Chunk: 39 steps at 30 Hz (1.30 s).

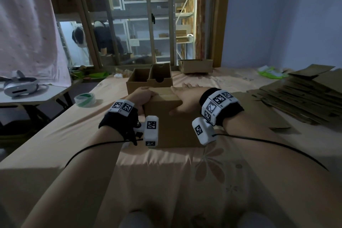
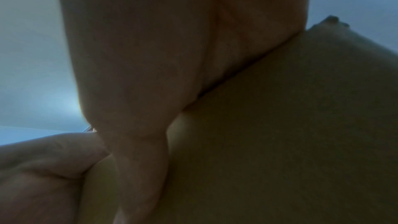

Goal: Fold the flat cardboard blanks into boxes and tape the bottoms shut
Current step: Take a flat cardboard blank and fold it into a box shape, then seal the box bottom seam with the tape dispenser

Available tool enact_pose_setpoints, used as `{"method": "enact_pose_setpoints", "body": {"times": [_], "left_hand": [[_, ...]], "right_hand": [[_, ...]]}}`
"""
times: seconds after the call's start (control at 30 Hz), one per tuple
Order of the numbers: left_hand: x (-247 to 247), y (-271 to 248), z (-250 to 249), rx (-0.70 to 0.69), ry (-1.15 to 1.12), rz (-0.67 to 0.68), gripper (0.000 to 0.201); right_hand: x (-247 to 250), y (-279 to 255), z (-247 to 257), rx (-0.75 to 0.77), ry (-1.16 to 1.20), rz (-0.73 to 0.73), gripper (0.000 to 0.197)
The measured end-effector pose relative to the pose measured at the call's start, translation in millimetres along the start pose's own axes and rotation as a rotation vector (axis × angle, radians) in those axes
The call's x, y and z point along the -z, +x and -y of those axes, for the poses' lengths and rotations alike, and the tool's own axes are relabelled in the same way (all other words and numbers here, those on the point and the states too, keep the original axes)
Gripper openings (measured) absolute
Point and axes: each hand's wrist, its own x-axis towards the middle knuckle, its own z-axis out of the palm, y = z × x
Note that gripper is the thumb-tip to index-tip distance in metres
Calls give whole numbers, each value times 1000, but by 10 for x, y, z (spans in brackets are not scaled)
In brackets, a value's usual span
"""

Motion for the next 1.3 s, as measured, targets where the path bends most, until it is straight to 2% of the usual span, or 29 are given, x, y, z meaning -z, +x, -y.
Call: {"method": "enact_pose_setpoints", "body": {"times": [0.13,0.2,0.3,0.43,0.57,0.63,0.67,0.73,0.8,0.83,0.9,1.0,1.07,1.2,1.3], "left_hand": [[26,-77,50,-24,-75,-8,51],[43,-123,78,-85,-78,-28,49],[64,-169,92,-192,-53,-13,30],[131,-209,81,-227,-109,21,38],[316,-205,77,-228,-82,-64,42],[488,-177,131,-199,98,-166,37],[580,-176,191,-161,286,-207,39],[754,-47,396,-14,666,-238,56],[861,16,602,121,893,-214,76],[867,-25,646,157,947,-198,74],[786,-186,665,163,1010,-205,48],[551,-448,577,124,1011,-197,34],[648,-222,752,137,949,-255,23],[869,70,987,145,813,-402,32],[912,23,999,109,756,-398,30]], "right_hand": [[4,-47,25,-18,13,-4,108],[22,-92,57,-27,41,-10,106],[55,-142,132,-16,52,-111,102],[102,-116,281,10,94,-239,96],[175,-131,450,36,197,-330,85],[214,-134,520,55,236,-359,81],[229,-126,550,62,242,-368,78],[251,-109,602,62,236,-383,74],[255,-77,644,55,222,-378,72],[249,-59,662,50,216,-368,71],[213,-29,692,37,205,-348,70],[155,-11,698,19,194,-324,68],[135,-13,693,13,214,-313,67],[127,-37,668,19,263,-317,66],[139,-72,643,42,306,-397,61]]}}
